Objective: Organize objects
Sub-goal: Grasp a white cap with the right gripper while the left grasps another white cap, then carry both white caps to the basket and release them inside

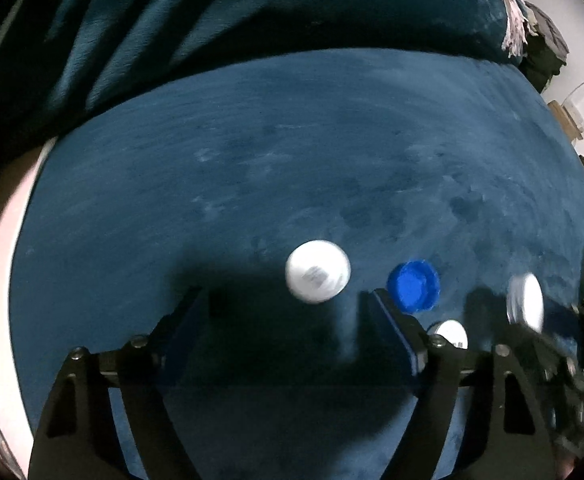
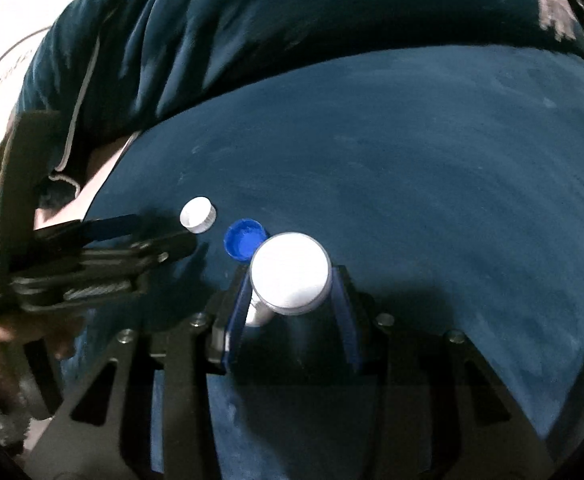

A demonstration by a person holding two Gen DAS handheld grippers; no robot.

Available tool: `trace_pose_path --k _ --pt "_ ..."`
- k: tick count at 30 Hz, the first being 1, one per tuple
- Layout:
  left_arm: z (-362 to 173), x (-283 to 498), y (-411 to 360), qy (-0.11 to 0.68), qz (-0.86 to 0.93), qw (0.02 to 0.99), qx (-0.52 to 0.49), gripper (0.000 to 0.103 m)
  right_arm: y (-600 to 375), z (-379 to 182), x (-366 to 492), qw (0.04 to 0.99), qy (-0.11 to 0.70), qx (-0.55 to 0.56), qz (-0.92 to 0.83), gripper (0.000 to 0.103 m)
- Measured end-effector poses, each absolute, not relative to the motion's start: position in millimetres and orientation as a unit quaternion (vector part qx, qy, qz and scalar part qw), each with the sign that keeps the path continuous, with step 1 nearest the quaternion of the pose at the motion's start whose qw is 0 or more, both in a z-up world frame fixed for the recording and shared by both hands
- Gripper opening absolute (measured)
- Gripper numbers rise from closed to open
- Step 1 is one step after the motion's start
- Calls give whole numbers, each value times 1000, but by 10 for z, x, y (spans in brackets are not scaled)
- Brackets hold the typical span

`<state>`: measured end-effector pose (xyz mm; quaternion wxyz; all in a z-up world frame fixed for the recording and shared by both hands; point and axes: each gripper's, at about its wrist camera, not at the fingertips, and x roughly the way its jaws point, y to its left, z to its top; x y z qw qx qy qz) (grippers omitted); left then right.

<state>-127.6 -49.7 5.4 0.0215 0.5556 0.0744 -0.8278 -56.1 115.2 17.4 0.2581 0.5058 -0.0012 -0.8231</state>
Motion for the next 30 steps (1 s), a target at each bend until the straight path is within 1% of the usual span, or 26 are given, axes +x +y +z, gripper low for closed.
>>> trace_pose_path --k 1,2,3,5,12,18,21,25,30 --pt "34 -1330 -464 71 -829 20 554 72 1177 178 -543 256 -2 506 -824 41" --pt "21 -1361 -438 68 -829 20 554 50 1181 182 -532 254 -2 505 -825 41" --pt "8 -1395 -410 64 -829 18 556 42 1183 183 -513 252 0 504 -826 42" --pt "24 -1423 -404 69 -831 15 552 30 1204 178 -487 251 1 505 -826 42" --pt "238 -1358 -413 89 -836 10 541 30 1243 239 -470 248 -11 498 -831 42" --pt "627 -1185 -214 103 -848 -22 520 30 1433 492 -322 245 -33 478 -843 42" --pt "911 -1116 95 97 -857 -58 502 30 1613 718 -213 237 -44 460 -854 42" --pt "1258 -1098 724 78 -865 -126 479 30 1974 1032 -41 213 -62 432 -874 42" --pt "1527 -1002 1657 56 -856 -216 467 30 2675 1311 185 151 -85 405 -898 42"
